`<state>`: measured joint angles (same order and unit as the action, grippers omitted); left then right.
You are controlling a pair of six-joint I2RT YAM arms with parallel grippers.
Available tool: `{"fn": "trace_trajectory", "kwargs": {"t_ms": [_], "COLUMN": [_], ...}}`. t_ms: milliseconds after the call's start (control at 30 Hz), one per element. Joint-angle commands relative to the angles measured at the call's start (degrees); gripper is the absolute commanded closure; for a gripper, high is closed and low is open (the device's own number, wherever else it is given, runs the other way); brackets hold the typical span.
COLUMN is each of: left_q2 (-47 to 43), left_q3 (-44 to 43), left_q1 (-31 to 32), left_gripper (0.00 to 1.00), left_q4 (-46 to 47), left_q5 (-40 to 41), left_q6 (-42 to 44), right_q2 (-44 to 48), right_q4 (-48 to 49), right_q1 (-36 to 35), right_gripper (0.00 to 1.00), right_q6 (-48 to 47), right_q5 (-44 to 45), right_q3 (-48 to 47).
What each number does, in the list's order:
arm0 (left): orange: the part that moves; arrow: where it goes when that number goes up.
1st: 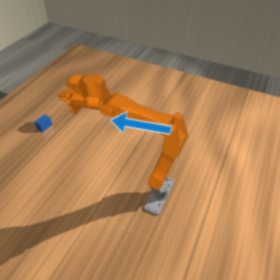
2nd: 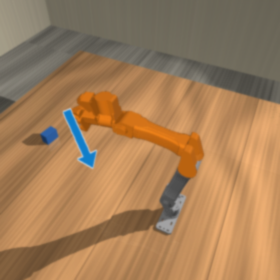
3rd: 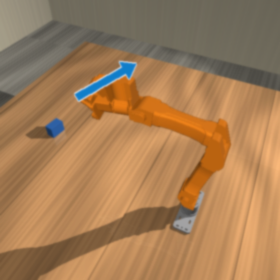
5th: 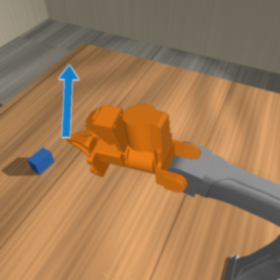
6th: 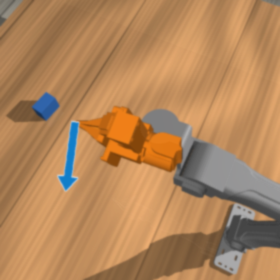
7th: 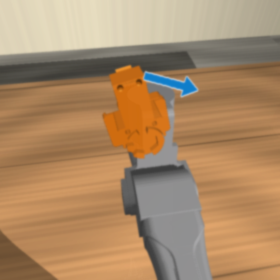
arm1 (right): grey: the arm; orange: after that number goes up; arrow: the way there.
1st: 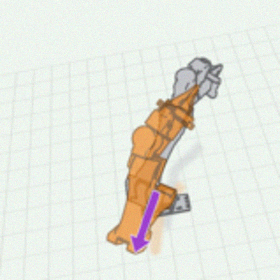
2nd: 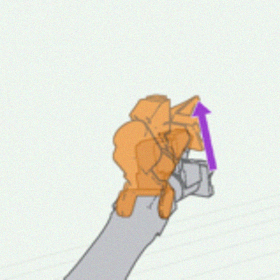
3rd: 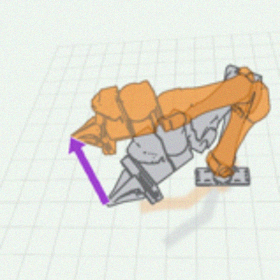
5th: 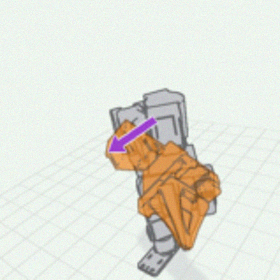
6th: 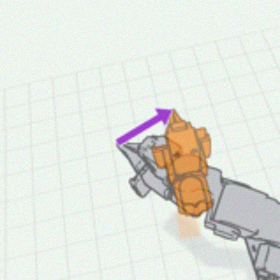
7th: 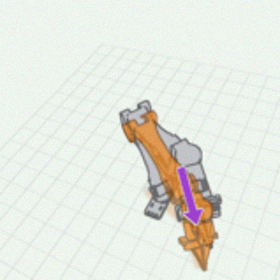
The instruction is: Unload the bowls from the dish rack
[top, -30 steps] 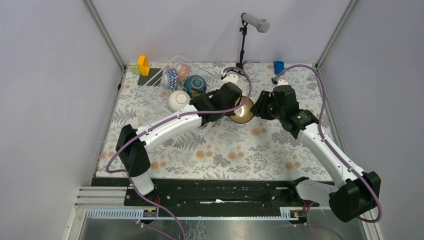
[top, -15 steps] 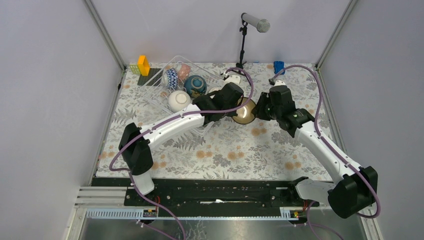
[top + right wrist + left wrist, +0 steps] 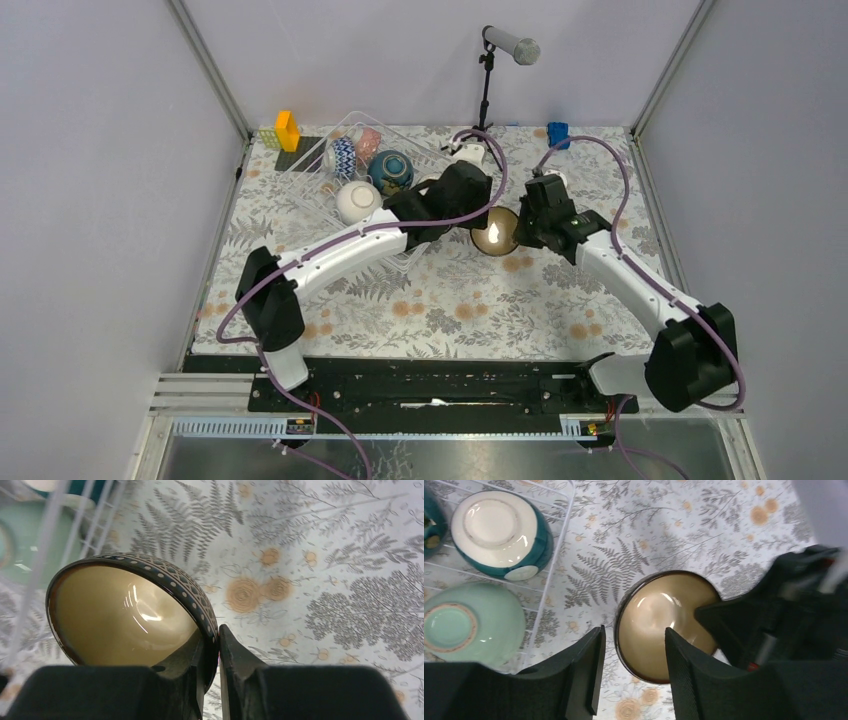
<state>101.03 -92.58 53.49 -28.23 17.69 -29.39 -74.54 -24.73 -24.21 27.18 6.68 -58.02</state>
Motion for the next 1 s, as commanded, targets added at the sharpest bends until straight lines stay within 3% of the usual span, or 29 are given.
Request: {"fn": "trace_trajectory", "kwargs": {"t_ms": [0,100,200,533,767,967], "left_q2": [-5.3,-7.4,-9.9,-18.2,-22.7,-24.8], "left_q3": [0.5,2.1,4.9,14.4,19.3,21.7], "left_q1": [0.2,0.1,-0.4,-7.2,-10.2,-12.5], "left_gripper": [0.41,0.29,0.25,0.23,0.12,0.06], "left_q4": [6.0,6.0,6.6,6.5,7.1,6.3], "left_q5": [-1.8,-0.6,0.5,2.0,5.3,7.5], "left_q6": [-0.4,-0.5,-0.5,-1.1,-1.6,-1.6], "right_q2": [-2.7,-5.0,-7.6,-20.7,-33.0,-41.0], "right_q4": [-1.5,-2.5,-2.6,-0.4,-0.2,-0.2], "right_q1": [0.3,0.5,1.8,13.5,19.2,21.5], "right_gripper": [0.99,0.99,0.99,1.0,1.0,0.94], "right_q6": [1.2,2.2,3.1,6.0,7.4,8.1], "right_q5": [6.2,9.1,10.9,3.1,-0.4,-3.6], "right_q3": [-4.9,-7.0,-9.1,-19.1,-28.5,-35.9]}}
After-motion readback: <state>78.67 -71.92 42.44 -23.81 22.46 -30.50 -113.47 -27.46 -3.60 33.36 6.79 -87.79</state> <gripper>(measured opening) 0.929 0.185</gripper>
